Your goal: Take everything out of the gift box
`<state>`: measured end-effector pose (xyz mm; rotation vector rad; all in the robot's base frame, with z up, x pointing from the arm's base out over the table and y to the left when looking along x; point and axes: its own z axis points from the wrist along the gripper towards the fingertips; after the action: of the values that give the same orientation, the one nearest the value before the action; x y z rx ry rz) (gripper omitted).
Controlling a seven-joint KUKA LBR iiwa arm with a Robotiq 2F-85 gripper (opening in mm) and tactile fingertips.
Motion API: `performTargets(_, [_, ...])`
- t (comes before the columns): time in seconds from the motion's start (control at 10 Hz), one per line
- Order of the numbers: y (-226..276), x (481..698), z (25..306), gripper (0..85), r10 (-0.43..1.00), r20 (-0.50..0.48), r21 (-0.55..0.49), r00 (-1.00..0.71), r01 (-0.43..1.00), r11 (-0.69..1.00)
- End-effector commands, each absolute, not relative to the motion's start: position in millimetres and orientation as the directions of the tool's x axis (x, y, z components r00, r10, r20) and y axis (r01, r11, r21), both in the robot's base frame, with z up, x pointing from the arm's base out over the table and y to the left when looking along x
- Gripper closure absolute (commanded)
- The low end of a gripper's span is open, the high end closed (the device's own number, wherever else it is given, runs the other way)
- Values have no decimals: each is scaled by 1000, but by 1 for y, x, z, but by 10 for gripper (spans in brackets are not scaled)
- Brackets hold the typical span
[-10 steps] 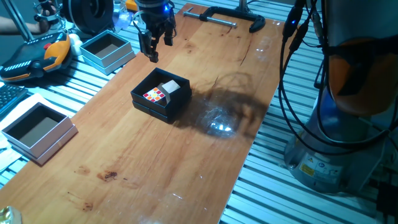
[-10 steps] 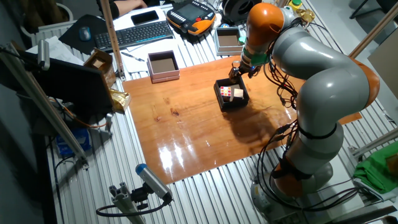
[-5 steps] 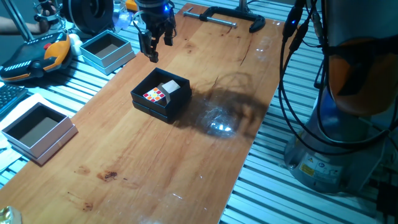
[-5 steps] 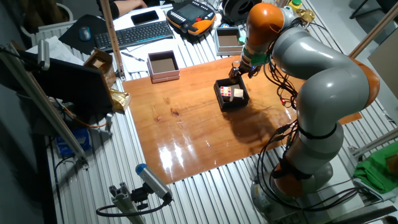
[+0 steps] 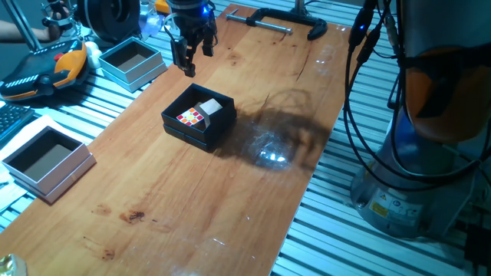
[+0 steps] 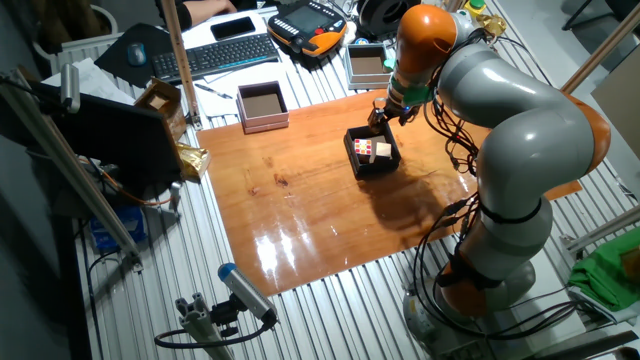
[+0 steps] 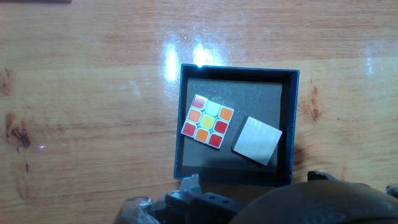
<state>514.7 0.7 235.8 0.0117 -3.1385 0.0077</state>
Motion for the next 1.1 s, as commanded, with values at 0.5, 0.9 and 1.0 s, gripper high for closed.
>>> performTargets(0.5, [1,515,236,840,-337,214,-44,-917,-354,934])
performTargets(0.9, [1,515,236,840,-338,212,-45,-917,-354,934])
performTargets(1.0, [1,514,236,840,-341,206,-47,-917,-357,933])
